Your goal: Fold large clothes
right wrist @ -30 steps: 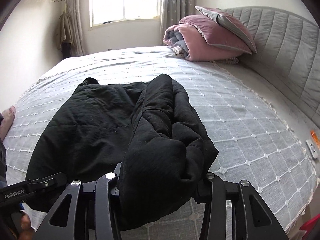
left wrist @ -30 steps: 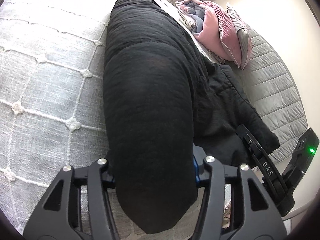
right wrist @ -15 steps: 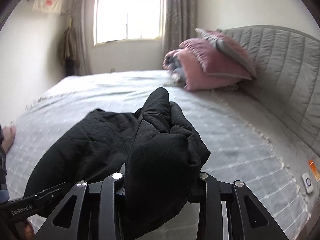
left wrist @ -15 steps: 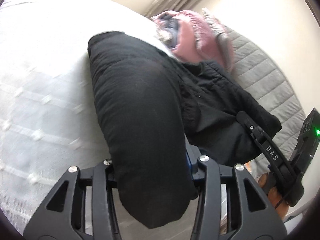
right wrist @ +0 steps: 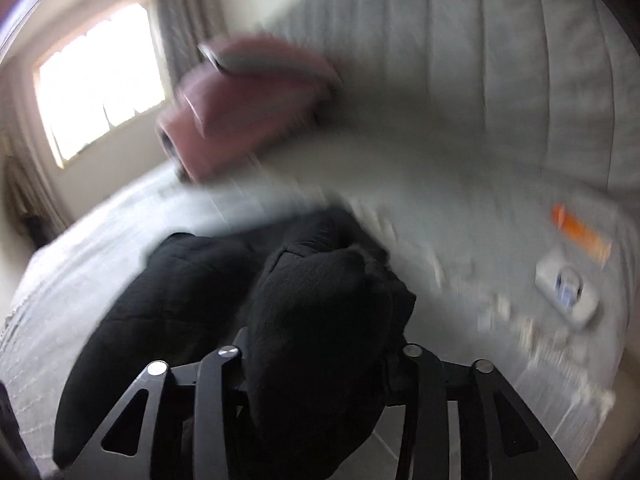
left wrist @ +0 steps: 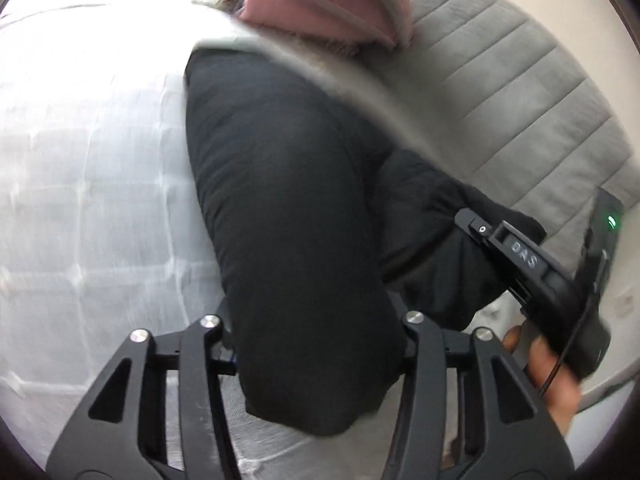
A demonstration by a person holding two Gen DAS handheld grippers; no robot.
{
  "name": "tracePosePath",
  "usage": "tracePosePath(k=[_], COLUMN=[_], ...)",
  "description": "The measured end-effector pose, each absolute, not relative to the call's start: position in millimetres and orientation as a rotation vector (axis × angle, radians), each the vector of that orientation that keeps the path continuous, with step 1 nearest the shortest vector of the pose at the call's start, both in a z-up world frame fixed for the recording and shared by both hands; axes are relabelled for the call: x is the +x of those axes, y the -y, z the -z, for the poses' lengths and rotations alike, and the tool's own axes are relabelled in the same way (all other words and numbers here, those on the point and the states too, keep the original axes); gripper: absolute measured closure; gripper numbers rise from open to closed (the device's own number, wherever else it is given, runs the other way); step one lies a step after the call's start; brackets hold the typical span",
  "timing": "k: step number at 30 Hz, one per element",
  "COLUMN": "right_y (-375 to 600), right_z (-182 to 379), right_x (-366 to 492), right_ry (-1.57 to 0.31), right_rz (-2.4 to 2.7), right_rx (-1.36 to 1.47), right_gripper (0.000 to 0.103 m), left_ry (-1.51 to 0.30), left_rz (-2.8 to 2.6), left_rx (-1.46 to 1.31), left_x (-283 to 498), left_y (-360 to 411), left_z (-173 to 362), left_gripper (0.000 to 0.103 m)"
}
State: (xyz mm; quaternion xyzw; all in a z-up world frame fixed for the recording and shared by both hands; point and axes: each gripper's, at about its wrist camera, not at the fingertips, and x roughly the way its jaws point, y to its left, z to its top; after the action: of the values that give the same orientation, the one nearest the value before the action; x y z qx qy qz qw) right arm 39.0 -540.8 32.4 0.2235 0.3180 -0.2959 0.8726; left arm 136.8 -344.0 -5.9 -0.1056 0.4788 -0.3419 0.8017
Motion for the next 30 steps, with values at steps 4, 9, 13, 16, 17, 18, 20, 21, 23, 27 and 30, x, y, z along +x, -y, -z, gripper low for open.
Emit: tracePosePath(k=[4, 9, 13, 16, 17, 18, 20, 21, 23, 27, 30], right_y=[560, 568, 573, 571, 568, 565, 560, 556, 538, 504, 470], right_z=[-11, -11, -22, -32, -38, -45, -55, -60, -72, -84, -97], right_x=[21, 12, 13, 1, -6, -13, -21, -24, -29, -34, -40], right_ry=[-0.689, -0.695, -0.718, -0.7, -0.69, -0.682, -0.672, -0.67, -0.674, -0.708, -0.71], right_rz=[0.592, 0.627, 0.659, 0.708, 0.745, 0.784, 0.822, 0.828, 0.801, 0.731, 0.695], right_rx=[0.563, 0.655, 0.654, 0.622, 0.6, 0.581, 0.558, 0.54, 0.49, 0.431, 0.37], right_gripper=[0.044, 0.034, 0.031, 0.026, 0.025, 0.025, 0.025, 0.025, 0.025, 0.025, 0.025], left_ry=[-1.03, -1.121, -1.083, -1.042, -1.033, -1.023, -1.0, -0.991, -0.961, -0.916, -0.882], left_rz=[0.779, 0.815, 0.815, 0.81, 0.797, 0.786, 0.756, 0.734, 0.696, 0.643, 0.627], left_rx=[-0.272, -0.301, -0.277, -0.215, -0.196, -0.177, -0.14, -0.12, -0.08, -0.034, -0.038], left_x=[136, 143, 131, 115, 111, 106, 99, 96, 89, 71, 56], left_y=[328, 306, 296, 281, 273, 264, 245, 237, 220, 181, 156], left_z=[14, 5, -10, -21, -25, -28, -35, -37, -45, -63, -76], left_gripper=[0.045, 0.044, 0.044, 0.045, 0.046, 0.046, 0.046, 0.046, 0.046, 0.045, 0.036])
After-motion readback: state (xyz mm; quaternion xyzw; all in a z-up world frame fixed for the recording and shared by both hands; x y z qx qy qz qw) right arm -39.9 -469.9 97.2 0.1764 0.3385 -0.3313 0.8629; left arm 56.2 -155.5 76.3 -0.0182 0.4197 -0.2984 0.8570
